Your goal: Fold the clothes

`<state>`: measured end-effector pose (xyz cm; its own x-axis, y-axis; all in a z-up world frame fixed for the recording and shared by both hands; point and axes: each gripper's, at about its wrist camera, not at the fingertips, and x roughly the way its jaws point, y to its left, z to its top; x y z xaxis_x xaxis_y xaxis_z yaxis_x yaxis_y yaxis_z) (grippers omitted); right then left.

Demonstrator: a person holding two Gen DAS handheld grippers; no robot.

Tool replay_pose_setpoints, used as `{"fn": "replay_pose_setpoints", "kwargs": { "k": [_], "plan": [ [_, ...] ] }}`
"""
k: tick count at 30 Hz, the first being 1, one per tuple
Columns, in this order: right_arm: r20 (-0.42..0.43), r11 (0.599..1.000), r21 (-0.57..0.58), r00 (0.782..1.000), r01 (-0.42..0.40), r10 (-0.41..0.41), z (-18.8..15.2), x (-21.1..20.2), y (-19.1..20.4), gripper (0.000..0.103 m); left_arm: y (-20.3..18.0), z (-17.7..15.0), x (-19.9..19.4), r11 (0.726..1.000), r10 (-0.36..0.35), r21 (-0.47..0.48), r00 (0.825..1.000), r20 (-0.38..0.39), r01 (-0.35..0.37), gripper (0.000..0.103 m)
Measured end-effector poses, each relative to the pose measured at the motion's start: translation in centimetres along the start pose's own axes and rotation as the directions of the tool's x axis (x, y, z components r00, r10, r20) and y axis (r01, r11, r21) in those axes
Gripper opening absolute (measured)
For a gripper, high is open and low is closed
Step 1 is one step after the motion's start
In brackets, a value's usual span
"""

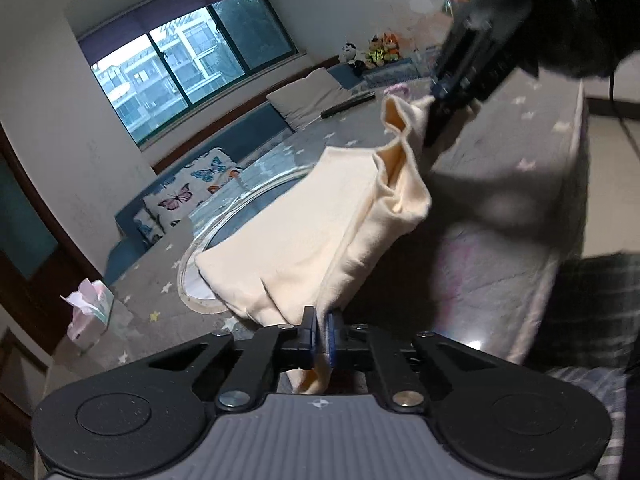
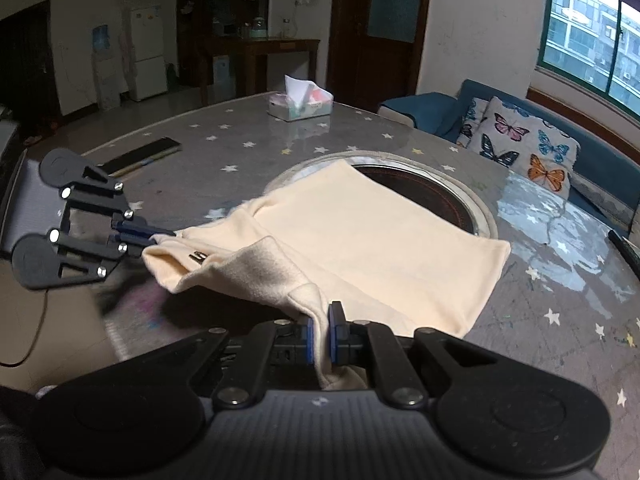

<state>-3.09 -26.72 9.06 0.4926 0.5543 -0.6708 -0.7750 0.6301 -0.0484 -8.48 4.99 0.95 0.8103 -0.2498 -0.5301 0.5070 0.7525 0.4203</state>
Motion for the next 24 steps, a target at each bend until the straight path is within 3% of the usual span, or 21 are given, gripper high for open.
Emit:
{"fn": "replay_pose_setpoints", "kwargs": {
  "k": [6,10,15,24],
  "plan": [
    [0.006,0.997,0.053,0.998,-0.064,0.064,-0.9,-5.1,1.6,0.006,1.2,2.0,-5.1,0.99,-0.081,-0.112,0.996,0.031,0.084,0.006],
    [0.011,0.994,0.089,0.998,-0.065,0.064,-0.7,-6.0,1.1,0.006,3.0,3.4,-4.6,0.978,-0.093,-0.182,0.994,0.05,0.1,0.006],
    [0.024,0.983,0.173,0.998,-0.06,0.056,1.2,-4.0,-2.6,0.006,5.9,5.4,-0.5,0.976,-0.07,-0.203,0.996,0.049,0.078,0.006],
    [-0.046,0.951,0.308,0.998,-0.025,0.041,3.4,4.2,-9.7,0.006,10.4,6.4,12.1,0.968,-0.075,-0.246,0.995,-0.07,0.056,0.006]
  ]
}}
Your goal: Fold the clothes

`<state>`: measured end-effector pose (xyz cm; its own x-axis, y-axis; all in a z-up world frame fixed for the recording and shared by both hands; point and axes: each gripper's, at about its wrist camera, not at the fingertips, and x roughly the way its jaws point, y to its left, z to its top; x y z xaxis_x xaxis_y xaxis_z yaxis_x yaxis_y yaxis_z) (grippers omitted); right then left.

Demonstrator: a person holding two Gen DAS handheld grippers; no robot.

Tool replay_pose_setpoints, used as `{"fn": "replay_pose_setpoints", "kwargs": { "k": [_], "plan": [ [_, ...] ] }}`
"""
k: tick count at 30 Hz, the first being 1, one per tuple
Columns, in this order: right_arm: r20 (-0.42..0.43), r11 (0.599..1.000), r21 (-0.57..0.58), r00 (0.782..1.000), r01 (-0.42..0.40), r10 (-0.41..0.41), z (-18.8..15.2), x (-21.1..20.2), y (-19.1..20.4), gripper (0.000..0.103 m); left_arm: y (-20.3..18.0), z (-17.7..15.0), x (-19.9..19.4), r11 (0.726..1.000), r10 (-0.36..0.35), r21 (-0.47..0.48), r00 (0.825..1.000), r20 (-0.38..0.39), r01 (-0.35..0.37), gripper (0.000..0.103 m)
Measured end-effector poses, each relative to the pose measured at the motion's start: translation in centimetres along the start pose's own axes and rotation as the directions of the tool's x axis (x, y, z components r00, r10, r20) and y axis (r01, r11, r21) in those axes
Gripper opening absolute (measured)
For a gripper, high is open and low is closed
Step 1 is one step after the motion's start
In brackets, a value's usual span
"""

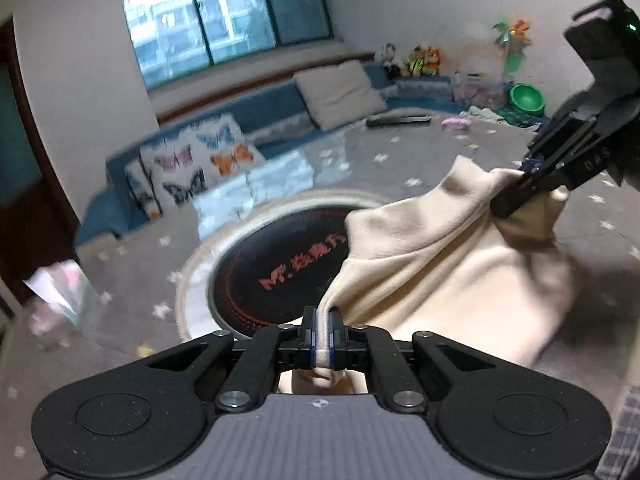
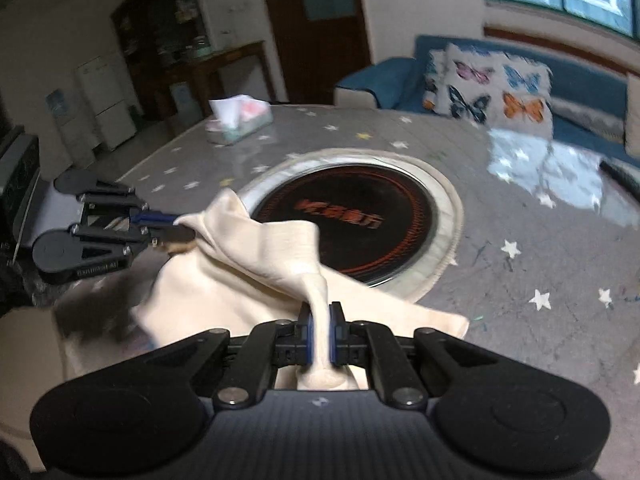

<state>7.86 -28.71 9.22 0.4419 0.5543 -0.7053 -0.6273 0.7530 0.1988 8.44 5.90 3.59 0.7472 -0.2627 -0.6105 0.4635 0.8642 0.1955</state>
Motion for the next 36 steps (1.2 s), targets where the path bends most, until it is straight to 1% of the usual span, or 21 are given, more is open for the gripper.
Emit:
{"fn": "replay_pose_setpoints", "kwargs": {
  "k": [3,4,5,6,8,9,11,13,15,17,18,21,23,24,26,29,31,34,36],
  "plan": [
    [-0.023,0.999,0.04,0.999,0.036,-0.035,0.0,2.9,-1.5,0.006,1.1,-0.4,3.4,0.999,0.002,-0.037,0.999,-0.054,-0.004,0.006],
    [-0.03,0.998,0.046,0.999,0.046,-0.045,-0.2,3.6,-1.8,0.008,1.3,-0.6,4.0,0.999,0.003,-0.049,0.998,-0.064,-0.006,0.01],
    [-0.033,0.997,0.056,0.998,0.06,-0.059,-0.5,4.2,-2.2,0.013,1.6,-0.8,4.5,0.998,0.012,-0.059,0.997,-0.071,-0.016,0.013],
    [-0.026,0.994,0.073,0.996,0.083,-0.082,-0.8,4.6,-2.6,0.025,1.8,-0.9,4.9,0.997,0.019,-0.069,0.997,-0.073,-0.024,0.015],
    [-0.009,0.987,0.12,0.994,0.105,-0.104,-1.2,4.6,-3.7,0.027,2.4,-1.1,5.1,0.995,0.045,-0.084,0.996,-0.072,-0.051,0.016],
    [0.001,0.983,0.144,0.993,0.116,-0.117,-1.3,4.4,-4.2,0.029,2.8,-1.2,5.2,0.993,0.063,-0.09,0.995,-0.072,-0.069,0.016],
    [0.024,0.97,0.179,0.984,0.167,-0.174,-1.4,3.6,-5.0,0.03,3.4,-1.2,4.9,0.989,0.093,-0.113,0.993,-0.075,-0.101,0.017],
    [0.054,0.96,0.178,0.972,0.218,-0.231,-1.4,2.6,-5.1,0.031,4.0,-1.1,4.3,0.983,0.101,-0.15,0.993,-0.068,-0.11,0.017],
    [0.086,0.964,0.153,0.969,0.216,-0.231,-1.1,1.5,-4.4,0.03,3.9,-0.6,3.2,0.981,0.077,-0.173,0.996,-0.037,-0.083,0.017],
    [0.103,0.976,0.114,0.975,0.185,-0.197,-0.7,1.0,-3.2,0.027,3.2,0.0,2.3,0.983,0.022,-0.179,1.0,-0.01,-0.024,0.017],
    [0.097,0.983,0.09,0.981,0.162,-0.17,-0.6,1.2,-2.4,0.024,2.7,0.2,2.0,0.984,-0.009,-0.176,1.0,-0.002,0.008,0.017],
    [0.052,0.994,0.053,0.993,0.1,-0.103,-0.3,3.0,-0.8,0.022,1.0,0.8,2.2,0.984,-0.096,-0.151,0.995,0.0,0.095,0.017],
    [0.025,0.995,0.039,0.996,0.089,-0.09,0.0,4.9,-0.2,0.022,-0.1,1.3,3.1,0.983,-0.125,-0.135,0.992,-0.016,0.122,0.017],
    [0.013,0.996,0.034,0.996,0.087,-0.087,0.1,5.8,0.1,0.022,-0.6,1.5,3.5,0.984,-0.13,-0.127,0.991,-0.021,0.126,0.017],
    [-0.004,0.995,0.03,0.996,0.094,-0.094,0.2,7.4,0.5,0.022,-1.1,1.9,4.6,0.986,-0.118,-0.126,0.992,-0.033,0.113,0.017],
    [0.003,0.993,0.004,0.993,0.119,-0.119,0.0,8.6,1.0,0.022,-1.1,1.8,6.4,0.988,-0.092,-0.128,0.992,-0.084,0.081,0.018],
    [0.01,0.991,-0.018,0.991,0.131,-0.13,0.0,8.5,1.3,0.022,-1.0,1.6,6.7,0.989,-0.094,-0.126,0.992,-0.082,0.083,0.018],
    [0.025,0.991,0.002,0.991,0.131,-0.131,-0.3,7.0,1.1,0.022,-0.9,1.4,6.7,0.988,-0.095,-0.127,0.992,-0.079,0.084,0.018],
    [0.032,0.989,0.006,0.989,0.145,-0.146,-0.8,5.7,0.9,0.022,-0.9,1.3,6.8,0.988,-0.094,-0.13,0.992,-0.078,0.084,0.018]
  ]
}}
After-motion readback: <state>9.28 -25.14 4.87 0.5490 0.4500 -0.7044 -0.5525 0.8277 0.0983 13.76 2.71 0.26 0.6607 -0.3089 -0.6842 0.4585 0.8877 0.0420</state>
